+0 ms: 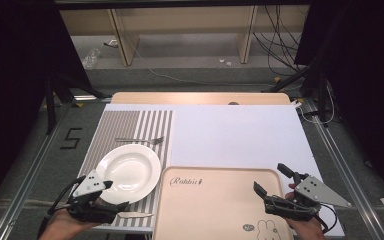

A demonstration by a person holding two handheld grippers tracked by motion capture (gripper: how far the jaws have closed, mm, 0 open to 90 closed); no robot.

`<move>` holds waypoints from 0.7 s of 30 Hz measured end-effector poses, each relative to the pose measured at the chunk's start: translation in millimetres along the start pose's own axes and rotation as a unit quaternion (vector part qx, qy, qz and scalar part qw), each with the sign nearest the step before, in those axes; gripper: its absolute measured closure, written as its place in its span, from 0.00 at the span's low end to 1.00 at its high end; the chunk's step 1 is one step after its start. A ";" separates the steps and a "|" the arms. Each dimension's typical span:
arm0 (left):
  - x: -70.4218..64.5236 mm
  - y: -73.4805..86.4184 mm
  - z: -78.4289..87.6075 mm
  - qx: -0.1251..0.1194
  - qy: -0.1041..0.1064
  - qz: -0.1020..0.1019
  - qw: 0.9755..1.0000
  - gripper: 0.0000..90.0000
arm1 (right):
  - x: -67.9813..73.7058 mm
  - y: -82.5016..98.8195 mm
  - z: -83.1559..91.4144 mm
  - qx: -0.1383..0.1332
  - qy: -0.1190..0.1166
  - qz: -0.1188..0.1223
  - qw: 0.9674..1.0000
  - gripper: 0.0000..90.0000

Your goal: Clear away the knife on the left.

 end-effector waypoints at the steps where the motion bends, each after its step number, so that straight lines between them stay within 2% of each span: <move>1: 1.6 3.0 2.5 0.006 0.000 0.003 1.000 0.19 | 0.0 0.0 0.0 0.000 0.000 0.000 1.000 0.10; 11: 14.5 21.3 9.7 0.054 -0.011 0.006 0.998 0.20 | -0.4 0.2 -0.5 0.002 -0.001 0.000 1.000 0.10; 15: 18.5 28.1 6.4 0.076 -0.012 0.006 0.997 0.20 | -0.1 0.4 -0.6 0.002 -0.003 0.000 1.000 0.10; 18: 22.2 33.0 4.1 0.095 -0.022 0.000 0.995 0.20 | -0.6 0.3 -0.5 0.004 -0.003 -0.001 1.000 0.10; 21: 27.3 38.2 1.4 0.108 -0.019 0.010 0.994 0.21 | -0.6 0.4 -0.7 0.004 -0.004 0.000 1.000 0.10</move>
Point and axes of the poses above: each handheld gripper's, and its own axes: z roughly backward along the jaws, y roughly out of its underside, x roughly to its left, the point moved 3 cm from there along -z, roughly forward along the jaws, and after that the axes turned 2 degrees about z, right-handed, at the moved point
